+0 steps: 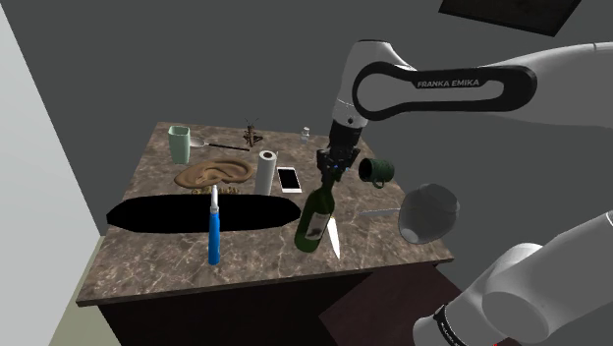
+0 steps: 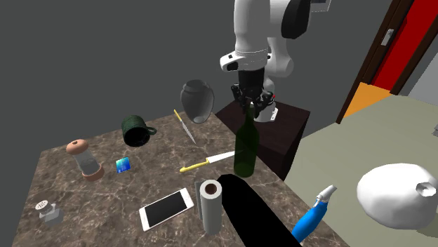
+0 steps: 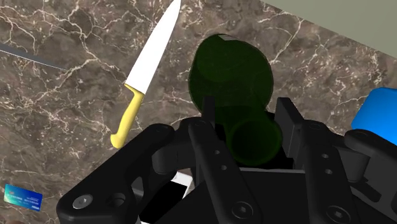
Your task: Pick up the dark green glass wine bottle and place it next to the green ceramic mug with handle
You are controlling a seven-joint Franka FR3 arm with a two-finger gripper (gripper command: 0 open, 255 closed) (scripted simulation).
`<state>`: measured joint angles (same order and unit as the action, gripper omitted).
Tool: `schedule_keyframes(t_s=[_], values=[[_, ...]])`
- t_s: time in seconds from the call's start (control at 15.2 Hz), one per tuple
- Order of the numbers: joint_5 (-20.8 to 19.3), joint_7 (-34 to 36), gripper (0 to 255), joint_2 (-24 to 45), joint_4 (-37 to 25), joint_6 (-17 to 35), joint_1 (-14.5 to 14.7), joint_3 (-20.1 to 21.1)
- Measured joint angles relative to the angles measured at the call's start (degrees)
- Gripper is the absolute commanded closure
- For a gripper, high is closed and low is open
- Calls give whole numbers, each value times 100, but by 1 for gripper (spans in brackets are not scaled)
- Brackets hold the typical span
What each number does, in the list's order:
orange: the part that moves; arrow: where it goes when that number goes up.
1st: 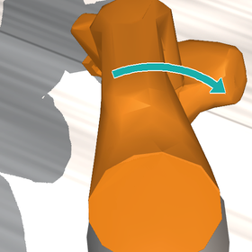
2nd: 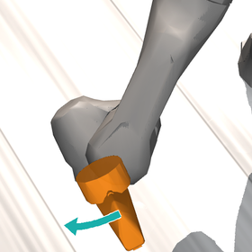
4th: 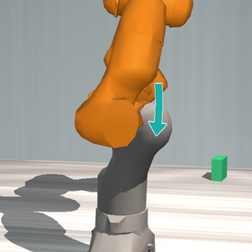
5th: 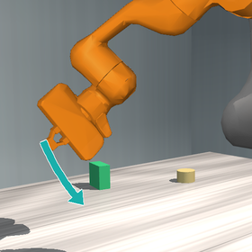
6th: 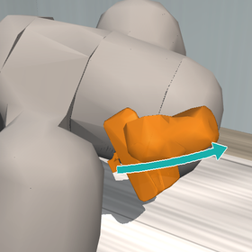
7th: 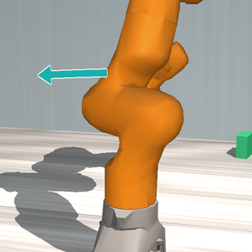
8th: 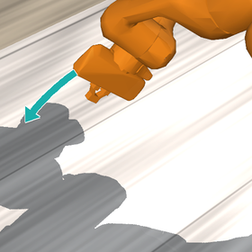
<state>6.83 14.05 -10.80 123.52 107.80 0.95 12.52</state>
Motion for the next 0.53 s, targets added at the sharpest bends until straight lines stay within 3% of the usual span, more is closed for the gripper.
schedule_keyframes(t_s=[0.53], values=[[-13,29,255,-64,-540,-602,-14,-27]])
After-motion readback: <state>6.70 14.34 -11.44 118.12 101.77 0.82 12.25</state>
